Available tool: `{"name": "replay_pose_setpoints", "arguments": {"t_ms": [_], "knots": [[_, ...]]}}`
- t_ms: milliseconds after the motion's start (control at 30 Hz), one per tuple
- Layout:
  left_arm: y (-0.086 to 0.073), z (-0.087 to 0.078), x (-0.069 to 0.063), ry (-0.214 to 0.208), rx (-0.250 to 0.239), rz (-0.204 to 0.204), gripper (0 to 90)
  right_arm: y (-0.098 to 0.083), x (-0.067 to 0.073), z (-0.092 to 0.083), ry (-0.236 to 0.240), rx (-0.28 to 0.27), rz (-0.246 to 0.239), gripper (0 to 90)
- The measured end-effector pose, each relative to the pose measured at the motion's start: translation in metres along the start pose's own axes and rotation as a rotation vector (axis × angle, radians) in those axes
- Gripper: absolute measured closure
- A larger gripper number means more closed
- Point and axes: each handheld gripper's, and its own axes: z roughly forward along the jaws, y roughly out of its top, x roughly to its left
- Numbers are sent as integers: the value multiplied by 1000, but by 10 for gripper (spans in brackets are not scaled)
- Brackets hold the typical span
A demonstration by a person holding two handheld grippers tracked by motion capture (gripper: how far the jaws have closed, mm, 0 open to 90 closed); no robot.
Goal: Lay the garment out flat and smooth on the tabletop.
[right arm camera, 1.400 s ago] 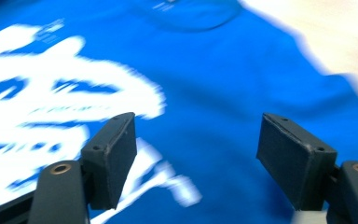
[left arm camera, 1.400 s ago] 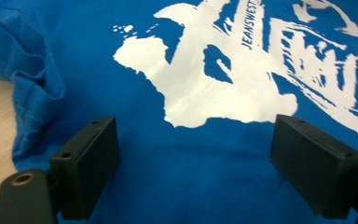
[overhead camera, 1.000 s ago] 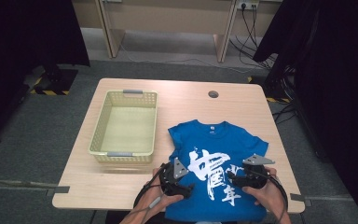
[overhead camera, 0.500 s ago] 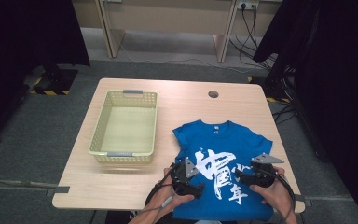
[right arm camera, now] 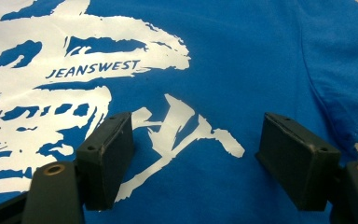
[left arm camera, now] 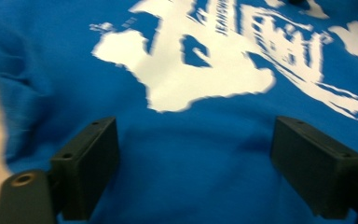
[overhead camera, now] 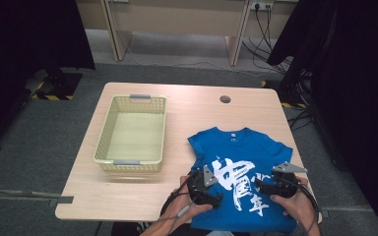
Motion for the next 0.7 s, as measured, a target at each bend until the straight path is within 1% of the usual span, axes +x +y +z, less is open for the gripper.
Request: {"name": "replay_pose_setpoints", "arguments": {"t_ms": [67,100,133,167,200,233,300,367,500,567,633,667,700], "knots": [[3,-5,13,37,-49,-28,153,0,0,0,2,3,-1,264],[4,-7,20,51,-67,-48,147,0,0,0,2,4,0,264],[8,-14,36,80,-104,-88,147,0,0,0,2,4,0,264],[8,-14,36,80,-104,-88,151,0,0,0,2,4,0,264],[11,-19,50,102,-125,-120,162,1,0,0,2,3,1,263],[11,-19,50,102,-125,-120,172,1,0,0,2,3,1,263],[12,-22,60,115,-138,-141,186,1,0,0,0,3,1,260],[13,-19,63,117,-133,-143,217,1,0,0,-3,4,4,260],[13,-6,62,102,-110,-133,279,0,0,0,-6,2,4,260],[15,1,61,106,-107,-129,320,0,1,0,-7,2,5,260],[19,9,62,130,-100,-111,359,1,1,0,-7,3,4,259],[22,14,63,156,-86,-89,431,0,1,0,-9,1,4,259],[23,16,64,174,-78,-78,488,0,1,0,-9,1,6,259]]}}
